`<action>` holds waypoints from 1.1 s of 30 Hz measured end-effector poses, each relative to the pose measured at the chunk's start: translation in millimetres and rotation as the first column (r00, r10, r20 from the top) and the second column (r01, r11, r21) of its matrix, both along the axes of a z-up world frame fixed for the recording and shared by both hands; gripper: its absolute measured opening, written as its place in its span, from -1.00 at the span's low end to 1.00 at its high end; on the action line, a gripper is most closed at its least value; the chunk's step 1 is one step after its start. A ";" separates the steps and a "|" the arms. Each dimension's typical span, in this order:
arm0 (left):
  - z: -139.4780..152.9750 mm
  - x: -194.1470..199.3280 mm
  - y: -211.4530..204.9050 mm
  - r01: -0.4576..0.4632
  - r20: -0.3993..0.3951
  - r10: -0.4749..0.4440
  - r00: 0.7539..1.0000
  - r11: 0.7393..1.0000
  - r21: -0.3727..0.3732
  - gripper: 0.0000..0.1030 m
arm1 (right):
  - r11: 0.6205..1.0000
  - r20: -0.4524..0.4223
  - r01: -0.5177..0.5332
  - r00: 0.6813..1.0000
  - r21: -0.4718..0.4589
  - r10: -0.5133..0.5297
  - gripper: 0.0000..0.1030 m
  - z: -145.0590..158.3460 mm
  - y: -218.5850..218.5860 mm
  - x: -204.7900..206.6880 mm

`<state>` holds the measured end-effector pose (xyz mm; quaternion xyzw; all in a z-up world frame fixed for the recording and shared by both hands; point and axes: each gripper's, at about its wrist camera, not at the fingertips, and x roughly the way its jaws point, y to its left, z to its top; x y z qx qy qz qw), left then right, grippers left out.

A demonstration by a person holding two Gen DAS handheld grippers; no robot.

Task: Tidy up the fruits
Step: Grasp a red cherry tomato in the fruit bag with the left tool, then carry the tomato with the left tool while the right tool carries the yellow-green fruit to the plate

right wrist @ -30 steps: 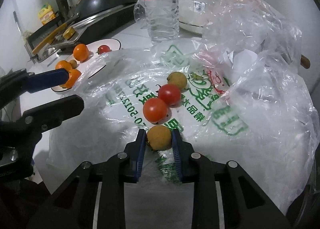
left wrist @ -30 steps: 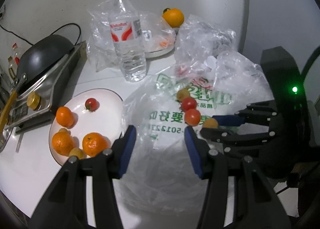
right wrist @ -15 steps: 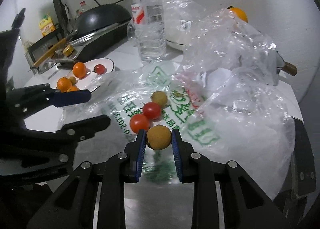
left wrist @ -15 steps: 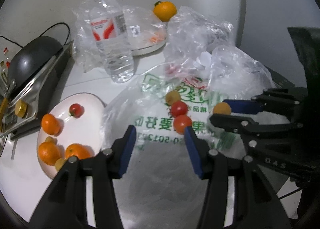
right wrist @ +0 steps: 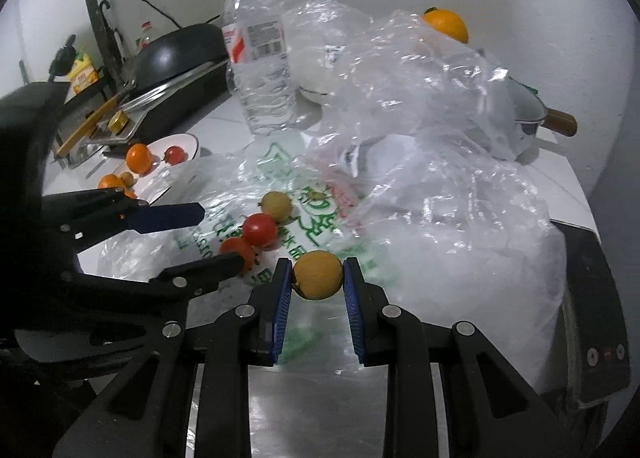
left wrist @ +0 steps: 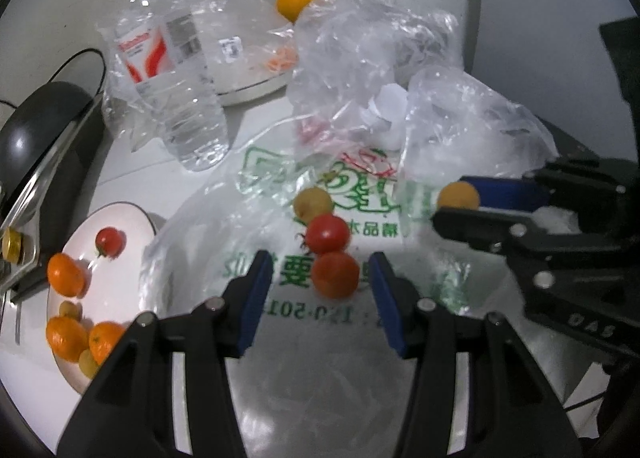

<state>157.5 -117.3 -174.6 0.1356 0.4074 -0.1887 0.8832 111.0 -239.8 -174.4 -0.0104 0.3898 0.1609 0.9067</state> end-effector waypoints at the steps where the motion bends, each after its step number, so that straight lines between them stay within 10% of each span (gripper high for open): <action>1: -0.7 1.1 0.0 0.004 0.003 -0.004 1.000 1.000 0.000 0.00 | 1.000 0.001 0.001 1.000 0.000 -0.001 -0.46 0.5 -1.2 0.1; 17: -18.9 8.3 -4.1 0.049 -0.055 -0.049 0.997 0.999 -0.002 -0.42 | 1.000 0.002 0.003 1.000 0.014 -0.003 -0.46 -0.9 -5.8 0.4; 33: 6.1 -12.4 11.4 0.061 0.003 -0.061 0.998 0.997 -0.040 -0.43 | 1.000 0.020 0.001 1.000 -0.012 -0.001 -0.46 9.6 7.4 -8.3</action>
